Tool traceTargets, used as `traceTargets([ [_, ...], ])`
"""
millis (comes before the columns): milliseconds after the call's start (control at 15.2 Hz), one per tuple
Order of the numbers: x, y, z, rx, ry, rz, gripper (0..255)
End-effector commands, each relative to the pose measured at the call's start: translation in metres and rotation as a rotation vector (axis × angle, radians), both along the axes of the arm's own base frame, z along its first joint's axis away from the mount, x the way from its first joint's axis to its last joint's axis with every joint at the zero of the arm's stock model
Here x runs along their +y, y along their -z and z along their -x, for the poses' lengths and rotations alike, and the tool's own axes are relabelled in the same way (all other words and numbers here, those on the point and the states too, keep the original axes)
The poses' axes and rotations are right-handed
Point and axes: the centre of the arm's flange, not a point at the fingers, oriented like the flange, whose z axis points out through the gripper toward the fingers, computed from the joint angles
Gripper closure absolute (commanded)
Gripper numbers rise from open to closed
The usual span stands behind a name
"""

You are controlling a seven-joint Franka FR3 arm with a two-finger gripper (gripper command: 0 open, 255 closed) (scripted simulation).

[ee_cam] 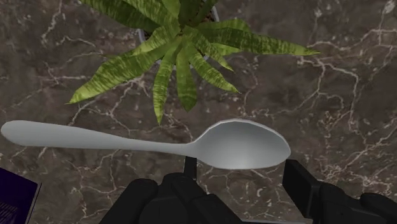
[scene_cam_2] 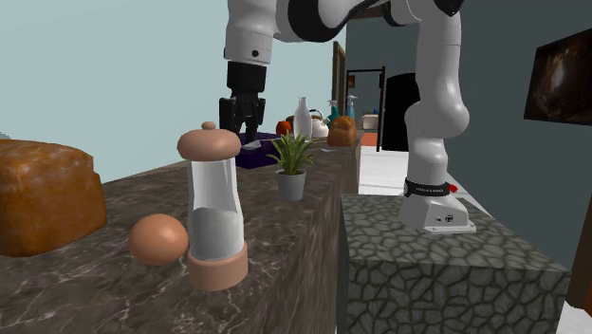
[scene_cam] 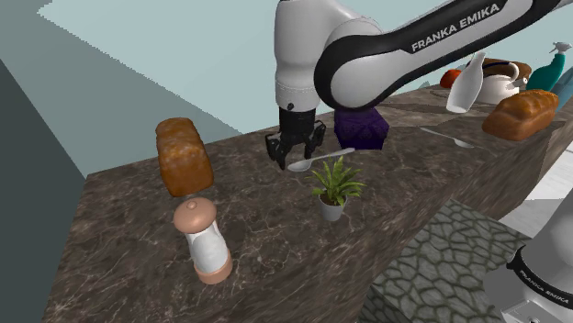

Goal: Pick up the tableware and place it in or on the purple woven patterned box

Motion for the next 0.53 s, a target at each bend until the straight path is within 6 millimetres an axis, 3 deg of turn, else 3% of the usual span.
traceTargets([
  [0, 0.000, -0.011, 0.000, 0.000, 0.000, 0.000, 255],
  [462, 0.000, -0.048, 0.000, 0.000, 0.000, 0.000, 255],
])
